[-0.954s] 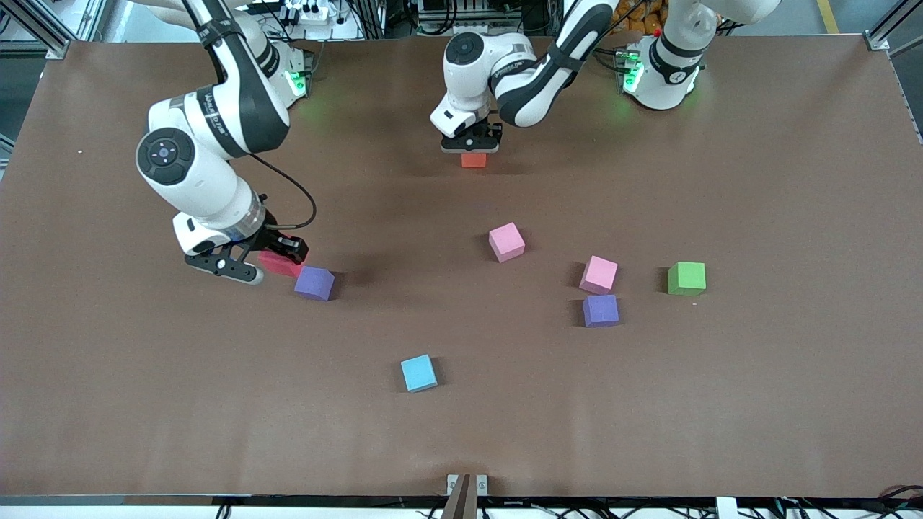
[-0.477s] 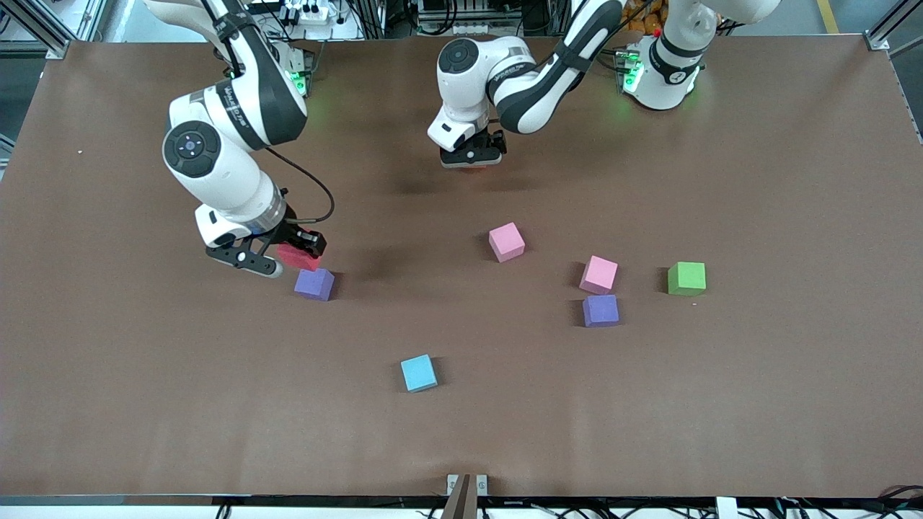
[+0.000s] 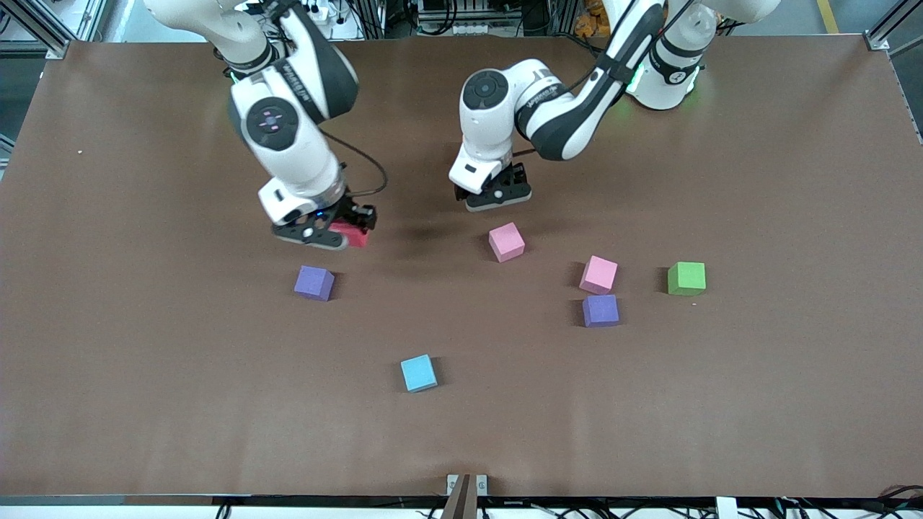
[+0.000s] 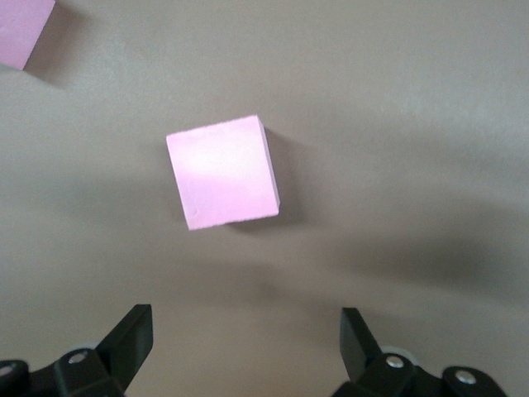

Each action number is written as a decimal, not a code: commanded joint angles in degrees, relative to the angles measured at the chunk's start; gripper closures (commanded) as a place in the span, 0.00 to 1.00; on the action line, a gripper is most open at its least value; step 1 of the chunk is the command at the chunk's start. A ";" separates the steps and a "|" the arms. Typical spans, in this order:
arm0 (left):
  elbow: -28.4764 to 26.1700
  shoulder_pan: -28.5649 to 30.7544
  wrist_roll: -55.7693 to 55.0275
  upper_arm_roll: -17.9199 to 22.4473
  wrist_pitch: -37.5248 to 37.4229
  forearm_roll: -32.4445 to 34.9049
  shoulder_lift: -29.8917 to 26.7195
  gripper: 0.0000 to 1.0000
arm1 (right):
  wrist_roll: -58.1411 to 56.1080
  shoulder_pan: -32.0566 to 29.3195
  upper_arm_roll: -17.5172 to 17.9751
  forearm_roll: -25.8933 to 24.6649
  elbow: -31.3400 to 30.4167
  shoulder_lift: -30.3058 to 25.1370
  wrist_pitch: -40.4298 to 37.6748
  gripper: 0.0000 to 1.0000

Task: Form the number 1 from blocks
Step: 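Place the red cube beside the orange cube while the left gripper grasps pink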

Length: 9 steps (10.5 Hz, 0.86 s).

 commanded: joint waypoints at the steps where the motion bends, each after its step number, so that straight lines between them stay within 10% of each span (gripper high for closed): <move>1: 2.05 -0.39 0.95 3.66 1.89 -2.48 2.01 0.00 | 1.08 5.31 -0.31 0.49 -0.32 1.19 2.15 0.58; 9: 2.05 -0.30 2.00 8.77 9.37 -14.78 8.86 0.00 | 10.22 18.60 3.64 0.40 -4.02 7.87 14.19 0.58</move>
